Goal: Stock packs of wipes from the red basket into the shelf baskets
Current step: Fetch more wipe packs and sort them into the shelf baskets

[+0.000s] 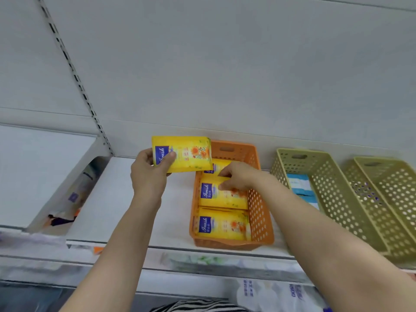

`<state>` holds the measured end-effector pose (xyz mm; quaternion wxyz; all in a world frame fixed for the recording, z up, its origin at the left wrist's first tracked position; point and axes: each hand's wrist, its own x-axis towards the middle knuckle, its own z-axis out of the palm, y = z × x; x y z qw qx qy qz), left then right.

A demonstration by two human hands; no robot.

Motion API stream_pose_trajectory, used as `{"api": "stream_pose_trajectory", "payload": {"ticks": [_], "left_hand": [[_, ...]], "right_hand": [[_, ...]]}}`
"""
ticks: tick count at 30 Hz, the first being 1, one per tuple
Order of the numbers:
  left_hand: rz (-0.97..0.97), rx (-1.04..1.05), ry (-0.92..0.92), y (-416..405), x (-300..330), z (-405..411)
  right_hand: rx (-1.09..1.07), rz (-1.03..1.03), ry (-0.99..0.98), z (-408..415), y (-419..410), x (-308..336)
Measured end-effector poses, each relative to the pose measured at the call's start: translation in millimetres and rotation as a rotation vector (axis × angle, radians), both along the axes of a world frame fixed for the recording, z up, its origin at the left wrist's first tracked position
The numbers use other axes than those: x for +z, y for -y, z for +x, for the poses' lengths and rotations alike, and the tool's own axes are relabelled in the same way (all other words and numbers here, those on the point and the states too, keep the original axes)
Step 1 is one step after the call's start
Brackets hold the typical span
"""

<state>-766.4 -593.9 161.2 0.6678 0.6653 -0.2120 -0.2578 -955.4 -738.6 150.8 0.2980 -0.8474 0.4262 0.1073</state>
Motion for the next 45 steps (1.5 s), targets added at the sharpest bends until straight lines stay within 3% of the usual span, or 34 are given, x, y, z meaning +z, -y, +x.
{"api": "stream_pose_trajectory", "payload": {"ticks": [8, 10, 12, 13, 17, 20, 24, 29, 35, 41, 45], "left_hand": [[0.057, -0.066, 0.002, 0.0, -4.5, -6.2], [0.063, -0.080, -0.024, -1.8, -5.4, -5.7], [0.068, -0.108, -0.042, -2.5, -3.2, -7.7], [0.072, -0.135, -0.047, -2.1, -2.5, -10.2], [0.075, -0.306, -0.058, 0.0, 0.5, -30.6], [0.114, -0.388, 0.001, -0.7, -3.4, -40.5], [0.210, -0.365, 0.173, -4.8, -12.4, -39.0], [0.286, -0.429, 0.103, -11.3, -25.2, -45.9], [0.284, -0.470, 0.074, -10.7, -34.5, -55.4], [0.309, -0.471, 0.103, -10.6, -38.2, -58.5], [0.320, -0.454, 0.146, -9.8, -40.4, -60.1]], "right_hand": [[-0.070, -0.257, 0.085, -4.2, -12.9, -17.4], [-0.286, -0.279, 0.374, -5.4, -14.4, -9.4], [-0.524, -0.157, 0.720, -5.6, -17.3, 14.4], [-0.540, -0.094, 0.779, -6.3, -16.4, 26.8], [-0.294, 0.187, 0.636, -9.7, -19.7, 55.4], [-0.282, 0.283, 0.534, -20.7, -21.4, 51.2], [-0.312, 0.177, 0.437, -49.7, -18.9, 47.1], [-0.089, -0.021, -0.014, -47.9, -40.9, 40.8], [-0.012, 0.037, -0.086, -30.0, -62.6, 17.6], [0.015, -0.282, -0.141, -25.6, -73.3, -1.0], [0.006, -0.167, -0.147, -23.8, -74.7, -10.3]]}}
